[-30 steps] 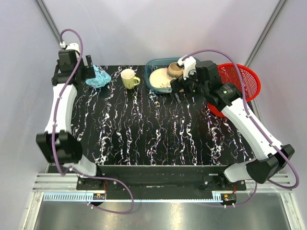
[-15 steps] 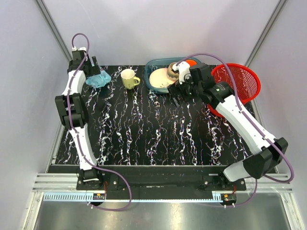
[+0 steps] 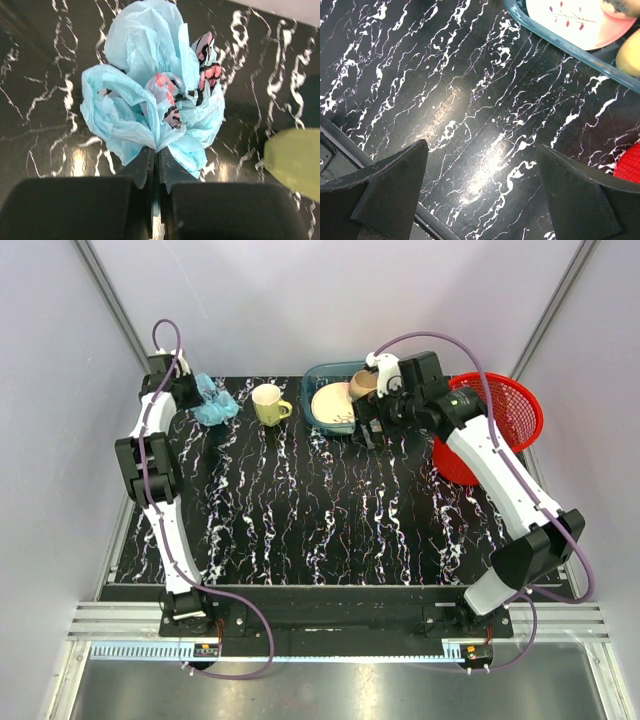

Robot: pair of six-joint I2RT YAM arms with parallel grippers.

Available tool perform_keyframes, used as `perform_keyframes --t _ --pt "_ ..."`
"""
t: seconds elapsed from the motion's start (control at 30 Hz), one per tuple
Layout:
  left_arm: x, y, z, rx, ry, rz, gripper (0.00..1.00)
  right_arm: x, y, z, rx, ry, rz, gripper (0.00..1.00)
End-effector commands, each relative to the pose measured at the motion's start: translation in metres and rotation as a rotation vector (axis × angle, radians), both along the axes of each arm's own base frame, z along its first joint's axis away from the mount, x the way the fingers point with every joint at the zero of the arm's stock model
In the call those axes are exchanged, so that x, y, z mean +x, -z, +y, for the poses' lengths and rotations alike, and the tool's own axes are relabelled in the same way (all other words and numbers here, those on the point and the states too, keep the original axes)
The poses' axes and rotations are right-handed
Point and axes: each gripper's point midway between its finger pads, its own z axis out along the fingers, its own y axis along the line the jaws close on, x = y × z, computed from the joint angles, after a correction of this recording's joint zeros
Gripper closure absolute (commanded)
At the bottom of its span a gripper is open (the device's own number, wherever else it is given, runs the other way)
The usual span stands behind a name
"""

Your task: Put the trash bags into the trash bin

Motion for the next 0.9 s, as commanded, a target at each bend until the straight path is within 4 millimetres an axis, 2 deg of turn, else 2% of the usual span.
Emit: perform_keyframes --t 0.0,0.03,0.1,0.13,0.17,0.2,0.23,0.27,0.3,0.33,0.37,0.4,0.43,0.5,0.53,0.57,0.6,0.67,0.8,0.87 --pt "-0.023 -0.096 -0.004 -0.044 0.087 -0.169 1.00 -0.006 -0.029 -0.006 0.096 0.025 0.019 0.02" --pt "-0.038 -0.144 -0.002 -0.028 0.093 -0.258 1.00 -0.002 -0.030 -0.010 0.086 0.049 0.009 0.03" --pt "-0.069 -0.173 -0.021 -0.028 0.208 -0.334 1.00 0.000 -0.032 -0.013 0.077 0.061 -0.004 0.03" --pt "-0.103 -0.195 -0.034 0.002 0.257 -0.383 1.00 0.002 -0.031 -0.014 0.075 0.068 -0.009 0.03" --pt "-0.120 -0.206 -0.041 0.061 0.314 -0.421 1.00 0.002 -0.034 -0.012 0.090 0.071 -0.013 0.03" --pt "-0.153 -0.246 -0.055 0.115 0.366 -0.512 1.00 0.000 -0.033 -0.010 0.103 0.061 -0.005 0.03" --pt "-0.176 -0.229 -0.066 0.106 0.418 -0.480 1.00 -0.004 -0.037 -0.001 0.141 0.020 -0.004 0.03" --pt "-0.193 -0.236 -0.075 0.137 0.459 -0.505 1.00 -0.007 -0.041 0.003 0.167 -0.004 -0.009 0.03" --pt "-0.223 -0.259 -0.086 0.167 0.491 -0.565 1.00 -0.013 -0.039 0.009 0.195 -0.046 0.007 0.03" --pt "-0.245 -0.249 -0.102 0.132 0.566 -0.547 1.00 -0.012 -0.046 0.015 0.225 -0.072 -0.019 0.03" --pt "-0.259 -0.249 -0.110 0.140 0.599 -0.563 1.00 -0.015 -0.051 0.018 0.248 -0.098 -0.026 0.03" --pt "-0.284 -0.268 -0.124 0.161 0.633 -0.626 1.00 -0.025 -0.058 0.027 0.295 -0.168 -0.019 0.03" --pt "-0.301 -0.261 -0.139 0.121 0.704 -0.639 1.00 -0.028 -0.069 0.034 0.331 -0.212 -0.043 0.04" --pt "-0.329 -0.274 -0.165 0.102 0.762 -0.690 1.00 -0.043 -0.085 0.046 0.426 -0.288 -0.013 0.04" --pt "-0.335 -0.273 -0.174 0.075 0.777 -0.687 1.00 -0.045 -0.096 0.053 0.466 -0.324 -0.039 0.00" --pt "-0.342 -0.271 -0.183 0.036 0.783 -0.674 1.00 -0.055 -0.106 0.057 0.499 -0.350 -0.044 0.00" --pt "-0.352 -0.274 -0.198 0.011 0.818 -0.682 1.00 -0.060 -0.106 0.061 0.510 -0.372 -0.049 0.00" --pt "-0.357 -0.275 -0.209 -0.034 0.811 -0.674 1.00 -0.073 -0.122 0.066 0.528 -0.409 -0.130 0.00" --pt "-0.374 -0.276 -0.241 -0.125 0.894 -0.667 1.00 -0.091 -0.110 0.085 0.497 -0.451 -0.131 0.00" --pt "-0.375 -0.273 -0.247 -0.127 0.903 -0.666 1.00 -0.088 -0.103 0.091 0.493 -0.442 -0.102 0.00"
